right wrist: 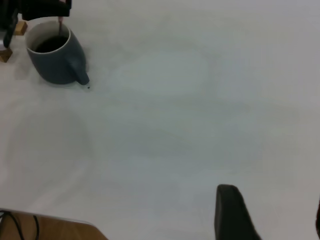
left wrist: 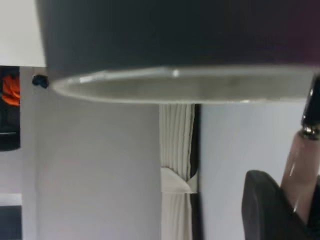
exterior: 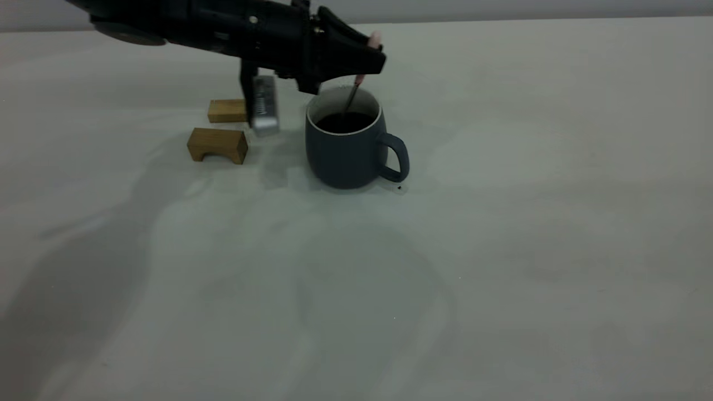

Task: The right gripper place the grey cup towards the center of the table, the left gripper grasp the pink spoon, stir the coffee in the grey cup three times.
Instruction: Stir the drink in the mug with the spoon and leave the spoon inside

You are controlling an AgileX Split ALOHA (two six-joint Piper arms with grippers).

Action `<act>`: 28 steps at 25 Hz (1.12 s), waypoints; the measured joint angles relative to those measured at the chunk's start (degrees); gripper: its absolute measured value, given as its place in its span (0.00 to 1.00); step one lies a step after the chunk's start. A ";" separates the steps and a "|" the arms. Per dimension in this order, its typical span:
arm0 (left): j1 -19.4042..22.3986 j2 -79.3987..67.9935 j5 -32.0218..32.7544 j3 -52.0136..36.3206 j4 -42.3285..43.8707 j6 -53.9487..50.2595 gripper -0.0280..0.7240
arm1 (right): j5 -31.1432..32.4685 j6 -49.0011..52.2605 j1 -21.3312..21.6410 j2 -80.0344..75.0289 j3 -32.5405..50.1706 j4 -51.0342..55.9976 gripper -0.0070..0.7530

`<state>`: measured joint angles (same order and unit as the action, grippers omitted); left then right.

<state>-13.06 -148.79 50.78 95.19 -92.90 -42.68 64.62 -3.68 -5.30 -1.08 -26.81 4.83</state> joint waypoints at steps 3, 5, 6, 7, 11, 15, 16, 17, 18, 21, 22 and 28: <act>-1.03 0.00 0.18 0.00 -0.31 1.14 0.24 | 0.00 0.00 0.00 0.00 0.00 0.00 0.59; -1.31 0.00 0.83 0.00 -0.25 1.34 0.24 | 0.00 0.00 0.00 0.00 0.00 0.00 0.59; -1.31 0.00 1.32 0.00 0.03 1.34 0.24 | 0.00 0.00 0.00 0.00 0.00 0.00 0.59; -1.23 0.00 1.81 0.00 0.73 1.39 0.24 | 0.00 0.00 0.00 0.00 0.00 0.00 0.59; -0.75 0.00 4.89 0.00 4.12 1.45 0.24 | 0.00 0.00 0.00 0.00 0.00 0.00 0.59; -0.56 0.00 5.43 0.00 5.04 1.45 0.24 | 0.00 0.00 0.00 0.00 0.00 0.00 0.59; -0.56 0.00 5.54 0.00 5.28 1.45 0.24 | 0.00 0.00 0.00 0.00 0.00 0.00 0.59; -0.56 0.00 5.60 0.00 5.75 1.45 0.24 | 0.00 0.00 0.00 0.00 0.00 0.00 0.59; -0.56 0.00 5.66 0.00 6.33 1.45 0.24 | 0.00 0.00 0.00 0.00 0.00 0.00 0.59; -0.56 0.00 5.71 0.00 8.13 1.50 0.28 | 0.00 0.00 0.00 0.00 0.00 0.00 0.59; -0.56 0.00 5.70 0.00 8.76 1.49 0.33 | 0.00 0.00 0.00 0.00 0.00 0.00 0.59; -0.56 0.93 5.84 0.00 13.92 2.76 0.78 | 0.00 0.00 0.00 0.00 0.00 0.00 0.59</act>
<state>-13.61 -147.86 56.61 95.19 -78.98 -39.93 64.62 -3.68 -5.30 -1.08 -26.81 4.83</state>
